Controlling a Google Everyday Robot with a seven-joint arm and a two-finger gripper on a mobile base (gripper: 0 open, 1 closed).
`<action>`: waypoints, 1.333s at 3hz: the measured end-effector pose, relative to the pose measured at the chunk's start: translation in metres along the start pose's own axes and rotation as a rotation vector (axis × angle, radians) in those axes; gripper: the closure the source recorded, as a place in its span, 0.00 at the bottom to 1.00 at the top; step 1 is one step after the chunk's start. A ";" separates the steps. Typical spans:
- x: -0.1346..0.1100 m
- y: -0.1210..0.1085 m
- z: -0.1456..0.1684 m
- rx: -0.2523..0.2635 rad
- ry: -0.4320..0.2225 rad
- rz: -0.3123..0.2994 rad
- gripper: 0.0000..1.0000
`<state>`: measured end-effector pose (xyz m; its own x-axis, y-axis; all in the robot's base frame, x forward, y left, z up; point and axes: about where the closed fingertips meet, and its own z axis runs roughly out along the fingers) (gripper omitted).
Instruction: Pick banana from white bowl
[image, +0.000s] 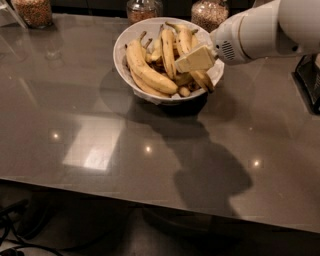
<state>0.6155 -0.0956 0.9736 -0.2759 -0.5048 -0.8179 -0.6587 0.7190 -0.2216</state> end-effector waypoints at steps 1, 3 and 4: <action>0.008 0.002 0.010 -0.008 0.021 0.012 0.30; 0.019 0.002 0.026 -0.028 0.052 0.021 0.30; 0.021 0.003 0.034 -0.040 0.061 0.019 0.34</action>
Offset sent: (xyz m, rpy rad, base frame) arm 0.0135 0.0010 -0.0367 -0.0112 0.0743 -0.0076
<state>0.6316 -0.0873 0.9378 -0.3302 -0.5205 -0.7874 -0.6798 0.7099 -0.1841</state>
